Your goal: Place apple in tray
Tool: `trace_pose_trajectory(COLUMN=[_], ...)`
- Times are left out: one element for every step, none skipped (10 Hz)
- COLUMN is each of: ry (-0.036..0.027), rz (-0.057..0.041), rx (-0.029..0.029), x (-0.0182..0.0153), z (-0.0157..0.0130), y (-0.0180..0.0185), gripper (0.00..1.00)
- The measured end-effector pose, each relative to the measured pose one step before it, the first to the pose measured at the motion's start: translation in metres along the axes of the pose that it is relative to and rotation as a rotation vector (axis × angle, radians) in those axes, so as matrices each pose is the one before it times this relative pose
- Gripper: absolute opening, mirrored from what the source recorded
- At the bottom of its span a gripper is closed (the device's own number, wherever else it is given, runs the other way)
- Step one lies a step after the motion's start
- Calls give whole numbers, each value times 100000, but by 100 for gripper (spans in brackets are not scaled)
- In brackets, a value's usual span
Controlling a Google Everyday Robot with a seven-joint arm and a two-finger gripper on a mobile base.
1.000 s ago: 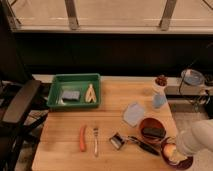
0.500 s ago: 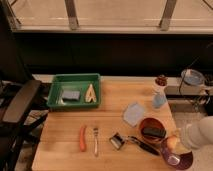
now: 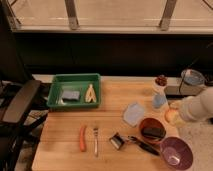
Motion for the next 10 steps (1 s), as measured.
trace_pose_trajectory(ry=[-2483,-2298,-1784,-548,-70,-7,-84,1,306,184], rz=[-2385,-2468,-4345,-1505,-1496,-49,-208,9,149,-630], rx=[-749,-2056,-3411,-852,-1157,-19,-88,5,157,888], x=[-2590,-2420,-2900,-902,-709,-21,-117,3,94,-57], z=[-17,399,956,309,376,17,55,-5,4,4], y=[-1363,-527,-40,-22,109,6,-23,5,34,-134], gripper=[0,0,0,0,0,0,0,0,0,0])
